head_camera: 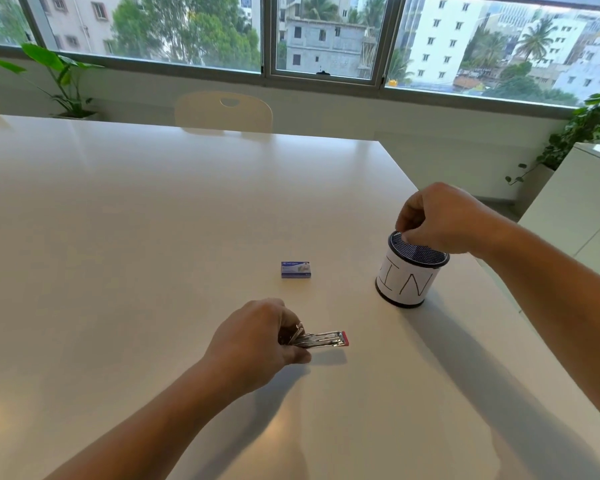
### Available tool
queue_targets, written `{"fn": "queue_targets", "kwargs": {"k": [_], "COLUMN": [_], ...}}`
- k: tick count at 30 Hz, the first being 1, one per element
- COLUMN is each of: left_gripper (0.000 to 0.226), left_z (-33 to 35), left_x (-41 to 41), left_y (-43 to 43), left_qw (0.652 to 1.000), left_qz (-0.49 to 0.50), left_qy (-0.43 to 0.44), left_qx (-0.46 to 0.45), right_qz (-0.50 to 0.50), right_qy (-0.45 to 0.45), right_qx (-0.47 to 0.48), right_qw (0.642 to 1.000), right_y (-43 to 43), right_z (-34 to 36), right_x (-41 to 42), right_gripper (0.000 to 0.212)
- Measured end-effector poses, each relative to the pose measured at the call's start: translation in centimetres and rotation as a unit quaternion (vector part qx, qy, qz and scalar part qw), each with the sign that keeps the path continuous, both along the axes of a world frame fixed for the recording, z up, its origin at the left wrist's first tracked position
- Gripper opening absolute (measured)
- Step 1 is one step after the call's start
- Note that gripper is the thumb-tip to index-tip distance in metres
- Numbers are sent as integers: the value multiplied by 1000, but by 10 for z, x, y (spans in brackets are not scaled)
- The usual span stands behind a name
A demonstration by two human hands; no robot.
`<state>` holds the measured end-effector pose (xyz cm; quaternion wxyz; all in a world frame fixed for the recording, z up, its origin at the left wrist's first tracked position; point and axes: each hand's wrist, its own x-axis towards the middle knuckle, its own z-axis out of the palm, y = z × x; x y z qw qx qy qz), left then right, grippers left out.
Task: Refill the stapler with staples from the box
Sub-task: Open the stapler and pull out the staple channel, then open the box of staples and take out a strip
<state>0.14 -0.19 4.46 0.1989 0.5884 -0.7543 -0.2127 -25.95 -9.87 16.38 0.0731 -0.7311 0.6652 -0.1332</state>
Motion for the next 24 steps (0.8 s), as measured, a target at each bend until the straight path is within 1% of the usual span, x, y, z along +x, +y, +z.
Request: {"fn": "queue_targets", "kwargs": {"k": [2,3,5,7,9,11,14,18,21,24], "left_gripper": [22,22,24,27,29,31,28,27,36,46], "left_z": [-4,-6,-8,-11,-15,-18,-22,-24,-26,-27], "left_x": [-1,-1,-2,-1,0,1,3,3,4,4], "left_y": [1,0,-2,-4,-5,-4,-2,2,5,7], "left_qw": [1000,1000,1000,1000,1000,999,998,996,993,988], "left_qz": [1,0,-5,-6,-5,-4,0,10,29,47], "left_qy": [8,8,4,5,13,14,29,39,39,10], "left_qx": [1,4,9,6,-8,-33,-56,-79,-110,-146], "right_qz": [50,82,147,186,191,189,177,174,185,190], "right_qy": [-62,-85,-100,-96,-88,-95,-139,-154,-159,-149], "right_qx": [-17,-7,35,74,97,115,119,102,100,120], "right_qw": [997,993,983,975,973,971,967,967,965,963], "right_y": [18,28,47,60,68,71,71,71,69,64], "right_z": [-7,-16,-39,-67,-90,-106,-118,-121,-121,-120], "right_x": [11,19,34,45,51,53,54,54,54,54], "right_gripper": [12,11,12,19,29,31,20,13,11,10]}}
